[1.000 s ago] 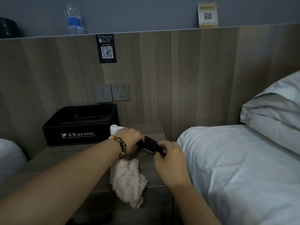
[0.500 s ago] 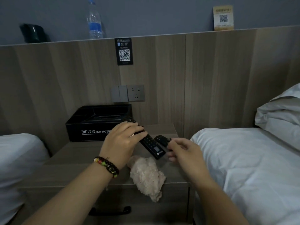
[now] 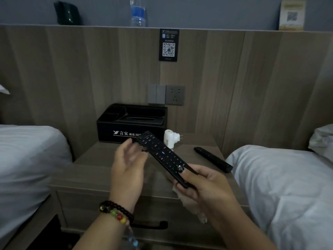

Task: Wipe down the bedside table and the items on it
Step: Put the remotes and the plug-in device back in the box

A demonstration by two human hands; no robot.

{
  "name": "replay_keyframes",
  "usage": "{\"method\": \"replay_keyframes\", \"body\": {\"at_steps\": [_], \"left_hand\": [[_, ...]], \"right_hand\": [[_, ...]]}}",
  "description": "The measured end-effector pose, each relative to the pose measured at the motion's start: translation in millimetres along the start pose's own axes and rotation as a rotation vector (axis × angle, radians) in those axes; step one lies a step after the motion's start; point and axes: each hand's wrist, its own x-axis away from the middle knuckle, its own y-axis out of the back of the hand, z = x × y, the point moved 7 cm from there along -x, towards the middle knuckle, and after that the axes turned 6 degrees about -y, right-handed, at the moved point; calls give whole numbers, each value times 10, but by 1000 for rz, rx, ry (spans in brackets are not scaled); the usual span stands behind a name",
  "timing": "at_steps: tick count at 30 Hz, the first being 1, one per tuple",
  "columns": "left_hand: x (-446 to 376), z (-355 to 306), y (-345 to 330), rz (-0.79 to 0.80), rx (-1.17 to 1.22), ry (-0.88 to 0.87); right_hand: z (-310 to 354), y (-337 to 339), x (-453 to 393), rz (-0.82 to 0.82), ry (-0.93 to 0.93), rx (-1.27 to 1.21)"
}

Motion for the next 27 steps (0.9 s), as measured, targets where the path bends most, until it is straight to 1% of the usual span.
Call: {"method": "replay_keyframes", "body": {"at_steps": [1,2,3,5,7,8,10,12,14,18,20,22,24,27], "left_hand": [[42,60,-83,82,128,127],[92,92,-152,166,187,197],[141,86,-205,236,197,213],[152,54,-233,301,184,175],[94,5,-208,329,201,127],[54,-17,-171,330,200,99],[-34,-57,-84,327,116,-2],[-91,-85,-33,361,-36,-131],[-114,-53,-20,401,-118,-175],[-146,132,5,414,-116,-79],[-244,199,43,382,-92,-50],[-394,232,79,325,-59,-55],[-542,253,132,221,0,-66],[-701,332,202,66,81,-35]], "right_hand": [[-29,-57,13,-3,4,2],[-63,-102,10,-7,17,33],[-87,-135,11,-10,37,73],[-132,-159,4,-41,81,162],[-109,-169,34,-118,139,332],[-42,-166,59,-162,200,402],[230,-210,142,-224,390,463],[567,-343,157,-223,565,486],[819,-611,13,-156,618,630],[900,-1242,-457,87,536,1115],[900,-1437,-612,169,502,1223],[939,-1558,-726,227,464,1199],[1013,-1626,-854,259,379,1094],[1193,-1691,-1117,206,313,987]]}}
